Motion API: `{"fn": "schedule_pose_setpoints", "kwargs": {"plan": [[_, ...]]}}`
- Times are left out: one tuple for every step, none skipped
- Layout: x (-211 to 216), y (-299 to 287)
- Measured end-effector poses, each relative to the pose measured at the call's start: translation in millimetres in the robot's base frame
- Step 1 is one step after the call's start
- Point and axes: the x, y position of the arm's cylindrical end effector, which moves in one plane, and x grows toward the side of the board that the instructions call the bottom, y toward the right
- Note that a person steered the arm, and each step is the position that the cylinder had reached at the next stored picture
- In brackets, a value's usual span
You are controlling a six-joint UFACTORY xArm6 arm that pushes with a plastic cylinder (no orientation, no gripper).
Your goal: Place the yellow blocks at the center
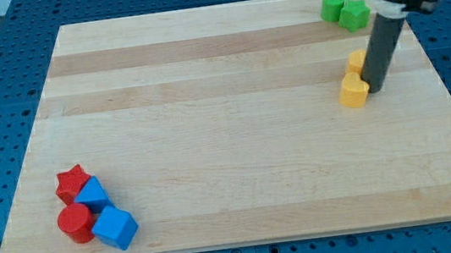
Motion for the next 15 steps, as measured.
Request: {"fn": "schedule_pose_setpoints", "kwargs": {"plan": [[0.0, -26.0], [0.0, -52.0], [0.0, -75.9], [0.0, -97.9], [-5.3, -85.7], [-3.8, -43.2], [12.1, -25.5], [25.5, -54.0], [6.4, -74.3], [-9.9, -97.9], [-21.3, -110.8], [-18.6, -62.5], [-4.4, -58.3], [23.3, -83.7], [22.0, -105.0]]}}
